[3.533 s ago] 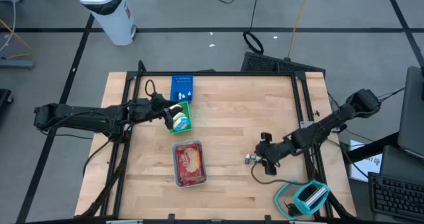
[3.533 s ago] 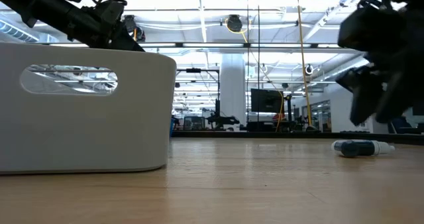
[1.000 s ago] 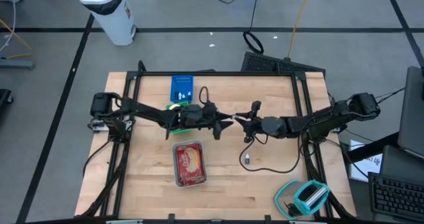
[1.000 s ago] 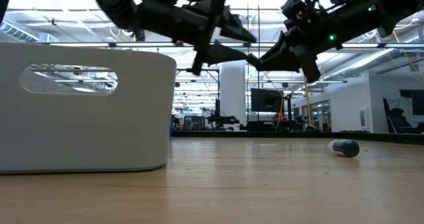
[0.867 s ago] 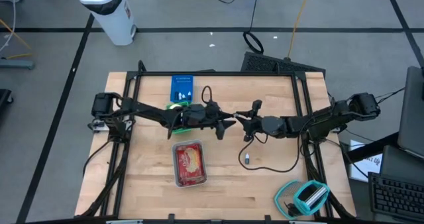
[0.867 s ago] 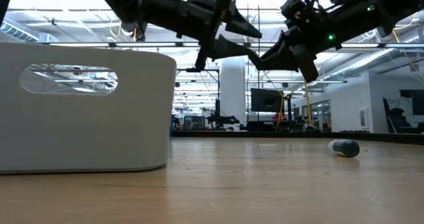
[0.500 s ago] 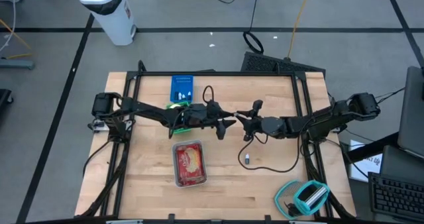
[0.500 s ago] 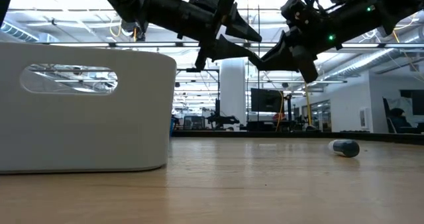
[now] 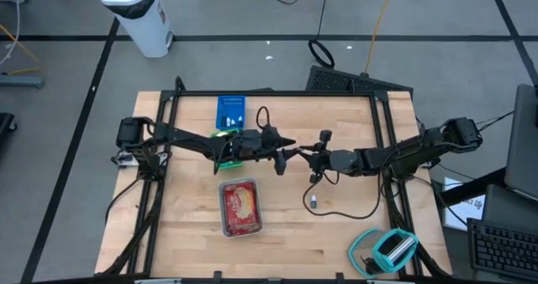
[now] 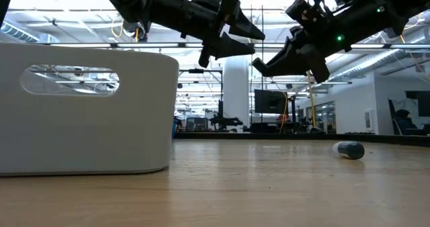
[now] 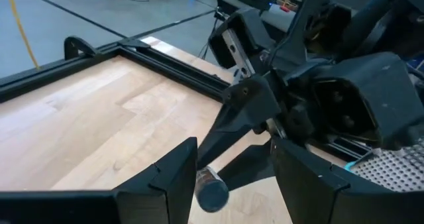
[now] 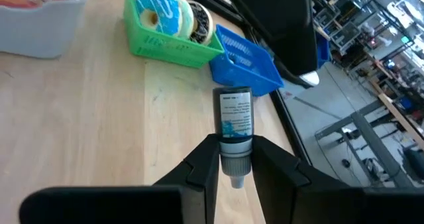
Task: Pick & Place Food Item
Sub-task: Put the brown food coloring bottle into the blue bin, then put the black food coloring bottle into the blue bin
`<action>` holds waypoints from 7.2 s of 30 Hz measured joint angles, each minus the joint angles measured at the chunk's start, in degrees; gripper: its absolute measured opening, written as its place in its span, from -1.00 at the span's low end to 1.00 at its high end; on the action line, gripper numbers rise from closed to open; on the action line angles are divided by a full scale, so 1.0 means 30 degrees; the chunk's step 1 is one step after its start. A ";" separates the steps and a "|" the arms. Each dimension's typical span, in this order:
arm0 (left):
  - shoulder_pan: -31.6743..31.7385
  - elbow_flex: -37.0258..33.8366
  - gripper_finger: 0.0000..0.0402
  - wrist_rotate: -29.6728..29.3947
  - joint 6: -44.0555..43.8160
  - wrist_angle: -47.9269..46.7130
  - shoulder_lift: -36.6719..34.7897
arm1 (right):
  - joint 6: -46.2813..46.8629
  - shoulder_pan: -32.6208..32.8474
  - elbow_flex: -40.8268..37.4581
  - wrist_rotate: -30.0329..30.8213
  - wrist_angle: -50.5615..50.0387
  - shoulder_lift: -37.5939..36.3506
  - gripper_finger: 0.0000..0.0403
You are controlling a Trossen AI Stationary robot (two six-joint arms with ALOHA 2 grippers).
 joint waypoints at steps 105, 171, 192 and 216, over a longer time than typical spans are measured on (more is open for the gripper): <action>0.8383 -1.2050 0.02 -0.4097 -0.3756 0.0849 -0.6625 | 0.4113 0.0451 -0.0029 0.0979 -0.1278 -0.2936 -0.23; 0.6020 -1.2043 0.09 0.1091 -0.6002 0.3276 -0.7934 | 0.3068 0.1733 -0.0029 -0.8104 -0.0331 0.4036 -0.61; 0.0184 -0.6396 0.56 -0.0903 -0.1337 -0.1044 -0.6206 | -0.4346 -0.1439 0.0967 -0.3851 0.5786 0.4029 -0.65; 0.0373 -0.3490 0.59 -0.1480 -0.1049 0.0590 -0.2144 | -0.6068 -0.1062 0.1355 -0.1486 0.7596 0.4029 -0.65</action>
